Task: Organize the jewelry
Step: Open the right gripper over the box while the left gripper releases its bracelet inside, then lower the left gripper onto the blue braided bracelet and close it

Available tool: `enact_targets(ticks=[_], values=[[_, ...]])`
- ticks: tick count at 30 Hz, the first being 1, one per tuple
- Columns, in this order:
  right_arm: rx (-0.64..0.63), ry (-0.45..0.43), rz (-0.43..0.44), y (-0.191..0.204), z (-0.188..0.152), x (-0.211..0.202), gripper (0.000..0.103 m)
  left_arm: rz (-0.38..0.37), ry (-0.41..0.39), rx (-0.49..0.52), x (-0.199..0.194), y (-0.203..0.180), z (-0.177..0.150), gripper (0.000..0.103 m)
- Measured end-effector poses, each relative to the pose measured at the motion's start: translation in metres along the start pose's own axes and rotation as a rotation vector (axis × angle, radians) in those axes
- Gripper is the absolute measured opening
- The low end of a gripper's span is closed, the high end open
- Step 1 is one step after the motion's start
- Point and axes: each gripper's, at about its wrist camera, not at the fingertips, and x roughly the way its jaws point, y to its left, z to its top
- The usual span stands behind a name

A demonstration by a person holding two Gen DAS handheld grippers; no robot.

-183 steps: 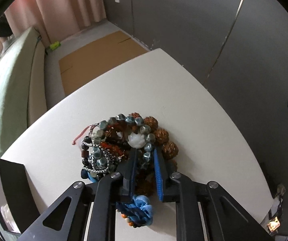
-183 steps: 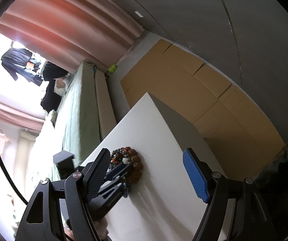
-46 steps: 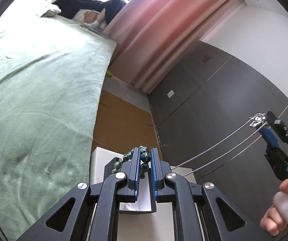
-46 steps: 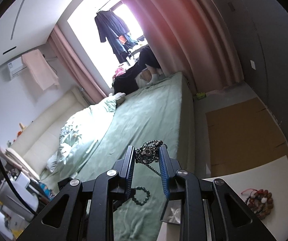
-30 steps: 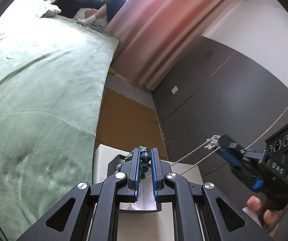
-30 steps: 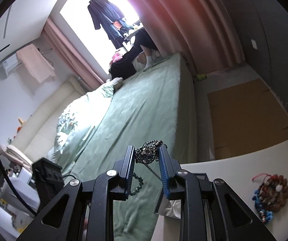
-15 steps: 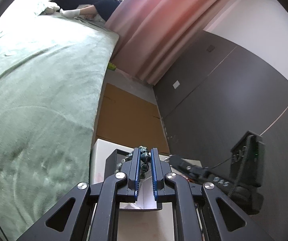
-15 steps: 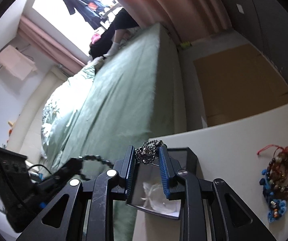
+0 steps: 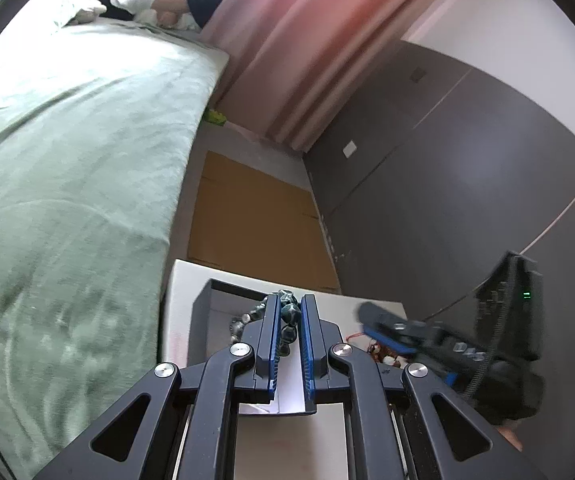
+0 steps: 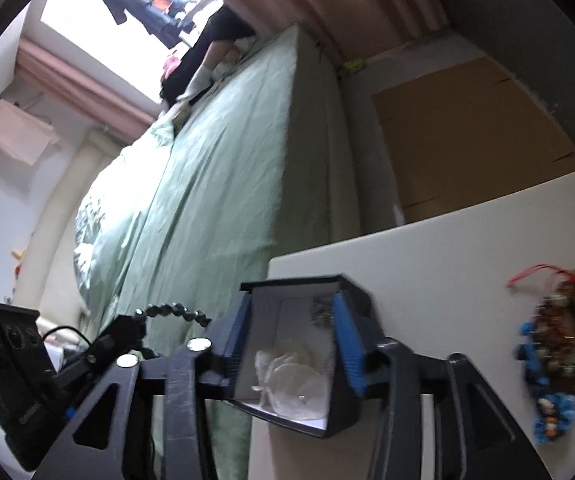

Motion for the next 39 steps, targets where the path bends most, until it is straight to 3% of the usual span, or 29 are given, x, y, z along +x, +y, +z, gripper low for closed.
enact_targets(ticks=[11, 16, 18, 20, 22, 36, 38, 39], values=[[0.116, -0.1, -0.017, -0.044, -0.013, -0.073, 0.047, 0.006, 0.094, 0.012, 0.042, -0.015, -0.014, 0.01], [0.158, -0.12, -0.026, -0.067, -0.028, -0.096, 0.047, 0.177, 0.142, 0.022, 0.06, -0.011, -0.014, 0.016], [0.178, -0.124, -0.029, -0.075, -0.031, -0.103, 0.047, 0.156, 0.134, -0.001, 0.058, -0.007, -0.014, 0.024], [0.19, -0.123, -0.041, -0.08, -0.031, -0.108, 0.047, 0.163, 0.114, 0.001, 0.054, -0.009, -0.015, 0.041], [0.19, -0.128, -0.048, -0.084, -0.028, -0.115, 0.047, 0.184, 0.089, 0.03, 0.049, -0.015, -0.018, 0.046], [0.297, -0.087, -0.137, -0.138, -0.032, -0.134, 0.047, 0.076, 0.233, 0.272, 0.082, -0.108, -0.076, 0.046], [0.306, -0.083, -0.15, -0.144, -0.033, -0.138, 0.054, 0.059, 0.25, 0.271, 0.089, -0.115, -0.082, 0.046], [0.313, -0.084, -0.156, -0.148, -0.033, -0.141, 0.061, 0.055, 0.259, 0.274, 0.092, -0.119, -0.086, 0.046]])
